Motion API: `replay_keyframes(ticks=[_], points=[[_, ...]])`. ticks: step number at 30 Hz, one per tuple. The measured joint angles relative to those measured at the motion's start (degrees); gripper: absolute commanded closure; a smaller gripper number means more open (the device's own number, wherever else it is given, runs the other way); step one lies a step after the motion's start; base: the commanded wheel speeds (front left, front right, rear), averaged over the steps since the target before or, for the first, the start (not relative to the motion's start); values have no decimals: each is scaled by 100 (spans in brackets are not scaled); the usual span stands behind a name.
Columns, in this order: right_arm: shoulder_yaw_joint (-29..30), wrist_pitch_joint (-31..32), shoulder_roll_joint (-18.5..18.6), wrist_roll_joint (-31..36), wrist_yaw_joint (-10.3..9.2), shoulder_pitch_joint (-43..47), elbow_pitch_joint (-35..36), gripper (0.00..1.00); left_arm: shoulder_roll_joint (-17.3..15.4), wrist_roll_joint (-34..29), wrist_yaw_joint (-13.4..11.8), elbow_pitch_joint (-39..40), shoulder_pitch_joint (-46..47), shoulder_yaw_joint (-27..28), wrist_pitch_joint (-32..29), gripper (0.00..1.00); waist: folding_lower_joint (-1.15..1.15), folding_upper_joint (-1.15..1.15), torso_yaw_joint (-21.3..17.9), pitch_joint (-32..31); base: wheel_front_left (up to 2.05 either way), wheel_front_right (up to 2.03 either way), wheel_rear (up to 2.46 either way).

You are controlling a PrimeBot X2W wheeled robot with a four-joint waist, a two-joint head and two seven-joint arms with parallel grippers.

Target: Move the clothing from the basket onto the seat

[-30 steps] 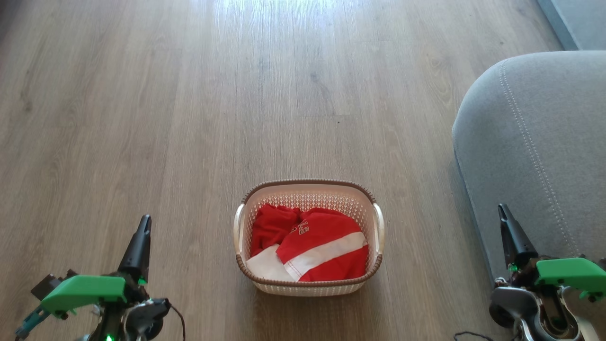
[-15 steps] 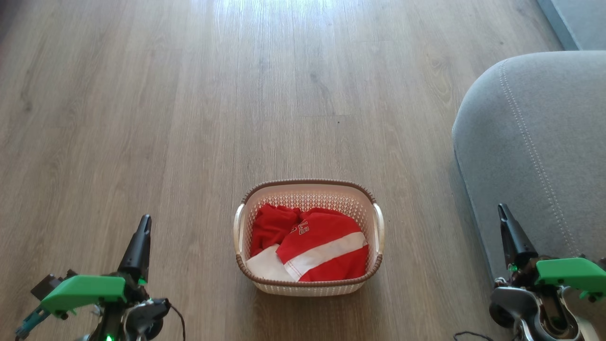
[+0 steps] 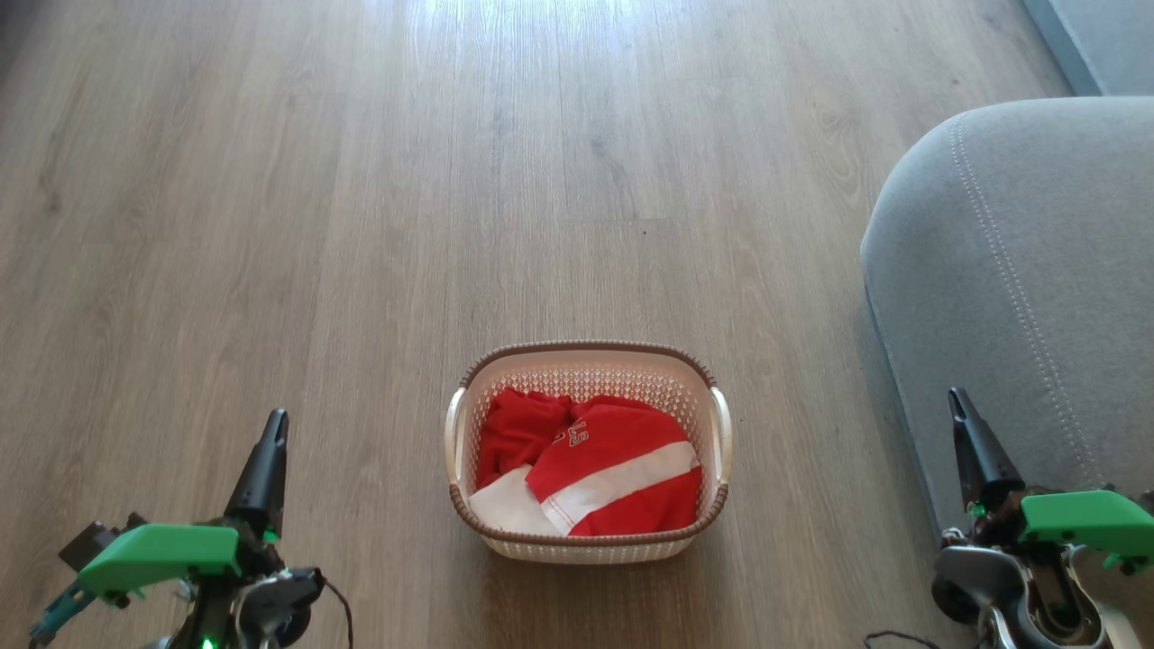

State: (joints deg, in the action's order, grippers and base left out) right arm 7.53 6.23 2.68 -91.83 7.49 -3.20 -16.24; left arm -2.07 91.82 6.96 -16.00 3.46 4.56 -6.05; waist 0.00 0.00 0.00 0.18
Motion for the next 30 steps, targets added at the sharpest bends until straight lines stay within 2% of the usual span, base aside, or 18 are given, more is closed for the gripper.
replay_keyframes(ticks=[30], points=[[0,0,0,0,0,0,0,100,0,0,0,0,0,0,0,100,0,0,0,0,0,0,0]])
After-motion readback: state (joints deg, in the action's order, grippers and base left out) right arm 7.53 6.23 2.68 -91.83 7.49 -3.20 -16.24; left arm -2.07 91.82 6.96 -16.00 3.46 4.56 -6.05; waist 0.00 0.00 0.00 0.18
